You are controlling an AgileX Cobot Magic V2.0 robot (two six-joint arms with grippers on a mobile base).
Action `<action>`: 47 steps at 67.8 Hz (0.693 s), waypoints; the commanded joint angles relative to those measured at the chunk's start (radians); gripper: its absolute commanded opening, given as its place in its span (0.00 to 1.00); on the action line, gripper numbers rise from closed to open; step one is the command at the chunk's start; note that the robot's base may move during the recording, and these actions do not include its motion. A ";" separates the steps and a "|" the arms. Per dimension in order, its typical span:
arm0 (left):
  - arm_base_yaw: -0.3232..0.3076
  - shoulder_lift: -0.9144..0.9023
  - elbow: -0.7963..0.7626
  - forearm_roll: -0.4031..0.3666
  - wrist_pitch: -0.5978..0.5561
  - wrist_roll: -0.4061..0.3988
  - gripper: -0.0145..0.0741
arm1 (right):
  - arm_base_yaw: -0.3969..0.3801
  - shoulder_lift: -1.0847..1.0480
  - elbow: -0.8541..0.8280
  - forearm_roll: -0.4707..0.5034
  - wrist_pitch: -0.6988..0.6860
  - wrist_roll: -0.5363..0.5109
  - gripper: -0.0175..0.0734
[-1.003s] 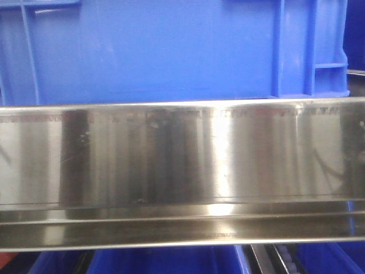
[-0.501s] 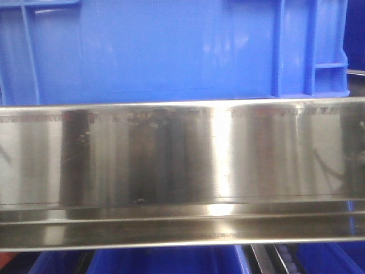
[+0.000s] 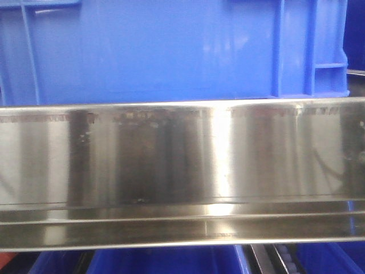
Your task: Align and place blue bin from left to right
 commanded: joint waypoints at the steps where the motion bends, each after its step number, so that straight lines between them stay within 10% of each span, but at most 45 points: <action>1: 0.062 -0.090 0.080 -0.155 -0.026 0.243 0.04 | -0.006 -0.003 0.000 0.003 -0.014 0.002 0.01; 15: 0.233 -0.255 0.289 -0.380 -0.222 0.471 0.04 | -0.006 -0.003 0.000 0.003 -0.014 0.002 0.01; 30: 0.392 -0.307 0.424 -0.387 -0.228 0.471 0.04 | -0.006 -0.003 0.000 0.003 -0.014 0.002 0.01; 47: 0.386 -0.307 0.481 -0.355 -0.274 0.471 0.04 | -0.006 -0.003 0.000 0.003 -0.014 0.002 0.01</action>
